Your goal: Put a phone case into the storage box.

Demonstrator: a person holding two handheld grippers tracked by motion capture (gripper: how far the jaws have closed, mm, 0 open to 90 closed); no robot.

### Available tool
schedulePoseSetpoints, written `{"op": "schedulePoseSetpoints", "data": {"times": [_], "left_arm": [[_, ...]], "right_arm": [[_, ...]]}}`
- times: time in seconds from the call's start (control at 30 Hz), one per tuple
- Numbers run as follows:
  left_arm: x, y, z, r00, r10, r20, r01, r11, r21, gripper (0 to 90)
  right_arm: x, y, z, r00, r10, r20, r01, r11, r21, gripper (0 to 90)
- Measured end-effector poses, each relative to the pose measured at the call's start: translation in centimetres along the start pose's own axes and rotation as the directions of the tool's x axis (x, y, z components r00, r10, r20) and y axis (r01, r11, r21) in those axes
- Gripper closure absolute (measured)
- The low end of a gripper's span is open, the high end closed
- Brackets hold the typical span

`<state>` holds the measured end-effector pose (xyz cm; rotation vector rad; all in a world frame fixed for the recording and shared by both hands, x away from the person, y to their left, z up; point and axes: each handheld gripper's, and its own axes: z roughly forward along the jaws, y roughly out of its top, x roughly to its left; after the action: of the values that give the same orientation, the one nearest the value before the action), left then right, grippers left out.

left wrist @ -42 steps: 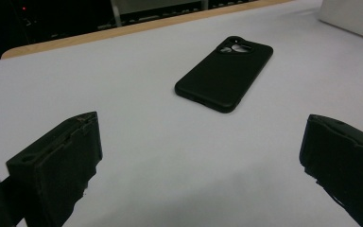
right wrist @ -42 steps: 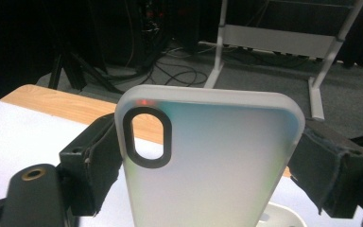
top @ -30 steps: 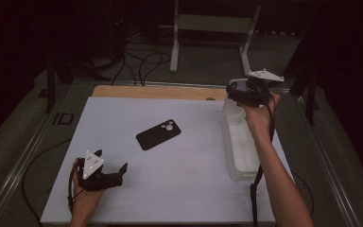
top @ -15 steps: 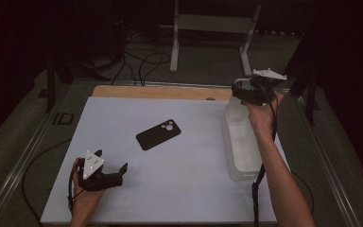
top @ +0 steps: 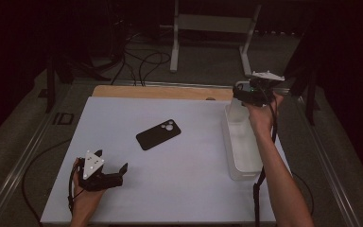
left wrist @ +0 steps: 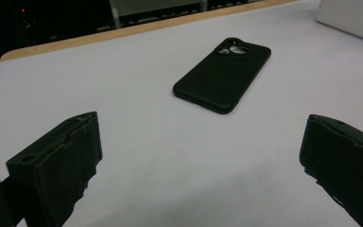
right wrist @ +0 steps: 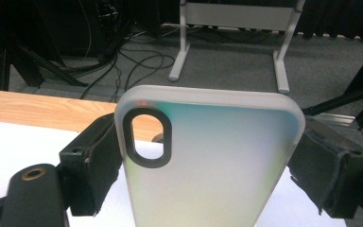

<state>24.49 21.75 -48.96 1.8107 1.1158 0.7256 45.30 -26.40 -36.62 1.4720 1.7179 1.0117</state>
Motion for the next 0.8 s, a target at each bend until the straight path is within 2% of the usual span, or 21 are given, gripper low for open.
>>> {"op": "schedulePoseSetpoints", "data": {"times": [0.8], "left_arm": [[-0.1, 0.0, 0.0, 1.0000, -0.001, 0.001, 0.001, 0.9999, -0.013, 0.5]], "right_arm": [[-0.6, -1.3, 1.4, 0.9997, 0.020, 0.011, -0.021, 0.999, 0.045, 16.5]]}}
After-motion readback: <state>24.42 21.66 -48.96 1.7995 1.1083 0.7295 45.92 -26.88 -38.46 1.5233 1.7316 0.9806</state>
